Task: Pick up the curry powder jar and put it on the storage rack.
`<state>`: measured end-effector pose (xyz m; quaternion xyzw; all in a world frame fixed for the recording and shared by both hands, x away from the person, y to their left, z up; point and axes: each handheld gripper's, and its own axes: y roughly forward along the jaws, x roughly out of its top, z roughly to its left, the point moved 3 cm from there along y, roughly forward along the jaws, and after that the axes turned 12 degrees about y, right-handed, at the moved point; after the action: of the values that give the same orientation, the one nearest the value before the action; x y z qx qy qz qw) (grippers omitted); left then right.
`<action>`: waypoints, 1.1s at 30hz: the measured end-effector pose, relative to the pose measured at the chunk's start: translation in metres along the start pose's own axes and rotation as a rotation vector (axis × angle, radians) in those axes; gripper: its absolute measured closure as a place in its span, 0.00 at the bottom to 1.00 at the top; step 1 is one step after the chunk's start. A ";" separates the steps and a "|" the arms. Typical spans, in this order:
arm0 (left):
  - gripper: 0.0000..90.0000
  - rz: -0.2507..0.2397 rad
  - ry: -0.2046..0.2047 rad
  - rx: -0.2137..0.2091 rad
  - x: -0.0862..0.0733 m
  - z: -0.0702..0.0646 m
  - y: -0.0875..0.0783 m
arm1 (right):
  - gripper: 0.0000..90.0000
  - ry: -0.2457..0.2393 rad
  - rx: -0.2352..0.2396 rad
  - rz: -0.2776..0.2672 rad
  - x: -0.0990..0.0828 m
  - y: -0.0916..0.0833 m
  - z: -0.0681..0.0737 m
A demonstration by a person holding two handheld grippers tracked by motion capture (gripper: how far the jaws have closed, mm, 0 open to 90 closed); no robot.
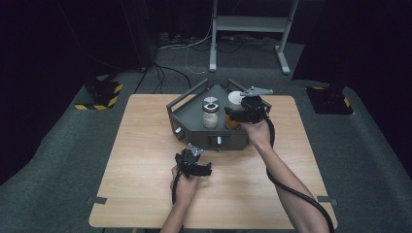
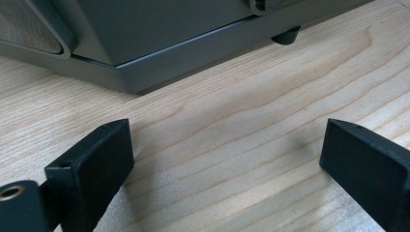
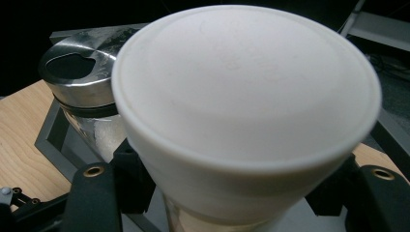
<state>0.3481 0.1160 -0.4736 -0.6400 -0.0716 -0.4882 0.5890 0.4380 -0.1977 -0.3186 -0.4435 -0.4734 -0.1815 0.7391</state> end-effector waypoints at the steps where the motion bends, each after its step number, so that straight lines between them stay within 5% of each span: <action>1: 0.06 0.000 -0.001 0.000 0.000 0.000 0.000 | 0.37 0.001 0.001 0.001 0.000 0.000 0.000; 12: 0.06 0.000 0.002 -0.002 0.000 0.001 0.000 | 0.35 0.018 0.013 -0.006 0.000 -0.001 -0.002; 23: 0.06 0.000 0.002 -0.002 0.000 0.001 0.000 | 0.20 0.034 0.031 0.003 -0.002 -0.004 -0.009; 33: 0.06 0.000 0.001 -0.002 0.000 0.001 0.000 | 0.19 0.034 0.050 -0.002 -0.014 -0.010 -0.017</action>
<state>0.3484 0.1166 -0.4735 -0.6404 -0.0706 -0.4887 0.5882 0.4340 -0.2192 -0.3284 -0.4213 -0.4656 -0.1777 0.7577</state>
